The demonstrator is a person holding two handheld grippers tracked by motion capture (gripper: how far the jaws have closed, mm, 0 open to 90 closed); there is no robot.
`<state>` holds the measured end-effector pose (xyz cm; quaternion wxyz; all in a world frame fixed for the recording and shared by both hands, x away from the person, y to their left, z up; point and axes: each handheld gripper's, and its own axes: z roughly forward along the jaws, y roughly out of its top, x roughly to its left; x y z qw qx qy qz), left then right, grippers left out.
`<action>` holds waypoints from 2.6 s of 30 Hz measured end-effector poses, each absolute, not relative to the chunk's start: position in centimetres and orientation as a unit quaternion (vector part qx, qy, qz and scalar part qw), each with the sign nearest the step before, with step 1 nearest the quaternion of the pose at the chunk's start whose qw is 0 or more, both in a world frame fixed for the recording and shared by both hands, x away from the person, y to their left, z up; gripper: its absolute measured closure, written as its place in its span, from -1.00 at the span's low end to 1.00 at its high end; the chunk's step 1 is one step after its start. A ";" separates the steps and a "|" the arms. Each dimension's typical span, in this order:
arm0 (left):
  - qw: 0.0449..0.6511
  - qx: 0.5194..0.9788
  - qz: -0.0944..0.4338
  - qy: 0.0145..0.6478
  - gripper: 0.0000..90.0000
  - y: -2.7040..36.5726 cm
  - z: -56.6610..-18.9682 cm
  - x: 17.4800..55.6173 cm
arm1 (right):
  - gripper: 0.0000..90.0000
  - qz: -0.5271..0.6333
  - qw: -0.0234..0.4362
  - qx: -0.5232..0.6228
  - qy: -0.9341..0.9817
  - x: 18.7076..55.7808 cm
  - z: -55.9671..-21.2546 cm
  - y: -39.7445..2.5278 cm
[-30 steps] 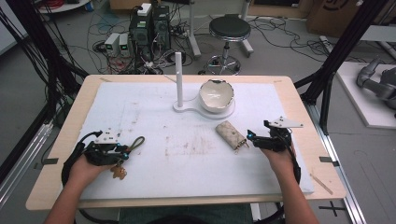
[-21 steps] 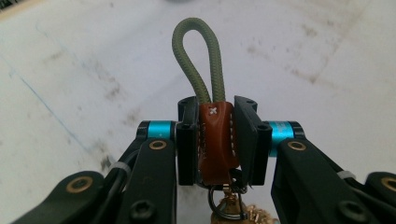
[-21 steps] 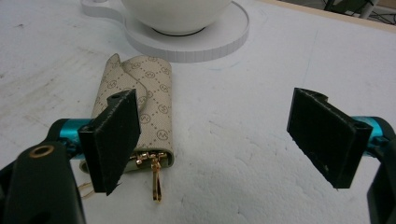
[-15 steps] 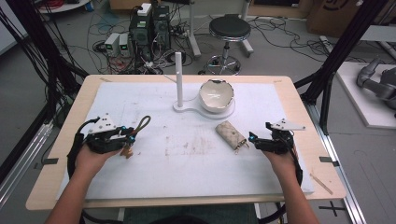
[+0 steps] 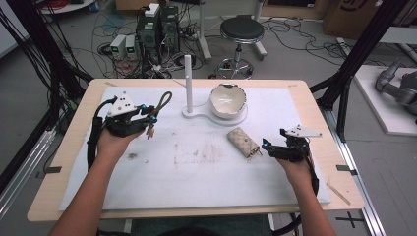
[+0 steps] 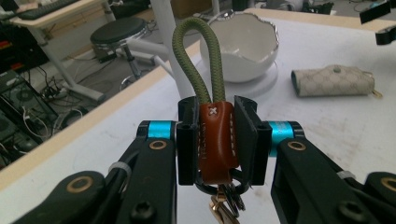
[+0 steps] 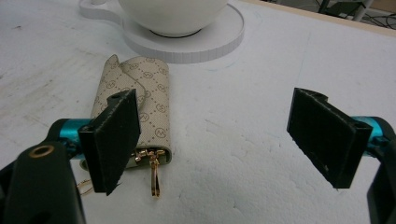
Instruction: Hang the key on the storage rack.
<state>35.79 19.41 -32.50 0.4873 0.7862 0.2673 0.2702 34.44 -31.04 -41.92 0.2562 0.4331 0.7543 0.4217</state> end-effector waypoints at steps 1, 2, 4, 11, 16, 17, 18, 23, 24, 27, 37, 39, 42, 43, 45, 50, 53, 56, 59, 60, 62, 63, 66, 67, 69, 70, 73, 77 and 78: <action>0.487 0.786 0.273 0.265 0.59 19.2 -32.1 36.0 | -0.61 0.422 0.256 0.434 0.754 34.5 -41.9 -31.1; 0.488 0.787 0.272 0.264 0.59 19.0 -31.8 36.3 | -0.61 0.422 0.256 0.433 0.754 34.5 -41.9 -31.1; 0.488 0.786 0.273 0.263 0.59 18.8 -31.5 36.5 | -0.61 0.422 0.256 0.434 0.754 34.5 -41.9 -31.1; 0.488 0.785 0.282 0.256 0.59 17.1 -30.0 37.6 | -0.61 0.422 0.255 0.432 0.755 34.4 -41.9 -31.0; 0.483 0.789 0.285 0.251 0.59 15.6 -29.2 38.7 | -0.61 0.422 0.253 0.433 0.755 34.5 -41.9 -31.0; 0.483 0.787 0.288 0.253 0.59 15.4 -29.1 38.9 | -0.61 0.422 0.255 0.433 0.755 34.5 -41.9 -31.1; 0.483 0.787 0.286 0.255 0.59 15.3 -29.1 39.2 | -0.61 0.422 0.255 0.433 0.754 34.5 -41.9 -31.1; 0.477 0.788 0.289 0.259 0.59 14.7 -29.1 39.9 | -0.61 0.423 0.254 0.435 0.753 34.5 -41.9 -31.1; 0.475 0.790 0.288 0.260 0.59 14.4 -29.2 40.2 | -0.61 0.423 0.252 0.436 0.753 34.5 -41.9 -31.2; 0.473 0.792 0.286 0.260 0.59 14.1 -29.3 40.4 | -0.61 0.423 0.252 0.436 0.753 34.6 -42.0 -31.2; 0.454 0.797 0.290 0.274 0.59 13.4 -29.9 41.7 | -0.61 0.423 0.251 0.437 0.753 34.4 -42.0 -31.2; 0.452 0.797 0.290 0.276 0.59 13.2 -30.0 41.8 | -0.61 0.423 0.250 0.438 0.753 34.4 -42.0 -31.2; 0.444 0.800 0.289 0.281 0.58 12.9 -30.4 42.3 | -0.61 0.423 0.250 0.438 0.753 34.5 -42.1 -31.3; 0.444 0.800 0.289 0.281 0.58 12.9 -30.4 42.3 | -0.61 0.423 0.249 0.438 0.753 34.5 -42.1 -31.4; 0.440 0.802 0.285 0.287 0.57 12.9 -30.7 42.5 | -0.61 0.422 0.249 0.439 0.753 34.5 -42.1 -31.4; 0.428 0.806 0.288 0.292 0.33 13.0 -31.3 42.7 | -0.61 0.423 0.251 0.438 0.753 34.6 -42.1 -31.4; 0.425 0.806 0.279 0.303 -0.02 13.2 -32.1 42.8 | -0.61 0.424 0.250 0.441 0.750 34.5 -42.0 -31.6; 0.427 0.807 0.271 0.305 -0.18 13.5 -32.5 42.6 | -0.61 0.424 0.252 0.443 0.749 34.5 -42.0 -31.7; 0.437 0.802 0.264 0.308 -0.29 13.9 -32.6 42.4 | -0.61 0.424 0.254 0.440 0.750 34.5 -42.0 -31.7; 0.441 0.801 0.262 0.309 -0.31 14.1 -32.6 42.3 | -0.61 0.424 0.253 0.440 0.750 34.5 -42.0 -31.7; 0.450 0.797 0.256 0.312 -0.37 14.5 -32.7 42.0 | -0.61 0.424 0.250 0.442 0.750 34.5 -42.0 -31.6; 0.453 0.796 0.253 0.311 -0.37 14.7 -32.7 41.9 | -0.61 0.423 0.251 0.442 0.750 34.5 -42.0 -31.6; 0.454 0.798 0.252 0.306 -0.37 15.5 -33.0 41.2 | -0.61 0.423 0.251 0.442 0.750 34.5 -42.0 -31.6; 0.461 0.795 0.250 0.303 -0.38 15.7 -33.2 40.9 | -0.61 0.422 0.251 0.442 0.751 34.5 -42.0 -31.6; 0.466 0.794 0.248 0.302 -0.38 16.0 -33.3 40.6 | -0.61 0.422 0.251 0.442 0.751 34.5 -42.1 -31.6; 0.469 0.793 0.246 0.301 -0.39 16.2 -33.5 40.3 | -0.61 0.422 0.253 0.440 0.751 34.6 -42.1 -31.6; 0.479 0.790 0.239 0.299 -0.43 16.9 -34.0 39.4 | -0.61 0.421 0.250 0.440 0.753 34.6 -42.1 -31.5; 0.490 0.787 0.225 0.300 -0.46 17.9 -35.5 37.8 | -0.61 0.421 0.251 0.439 0.753 34.4 -42.1 -31.6; 0.493 0.786 0.220 0.301 -0.46 18.1 -35.8 37.6 | -0.61 0.421 0.253 0.439 0.752 34.4 -42.1 -31.6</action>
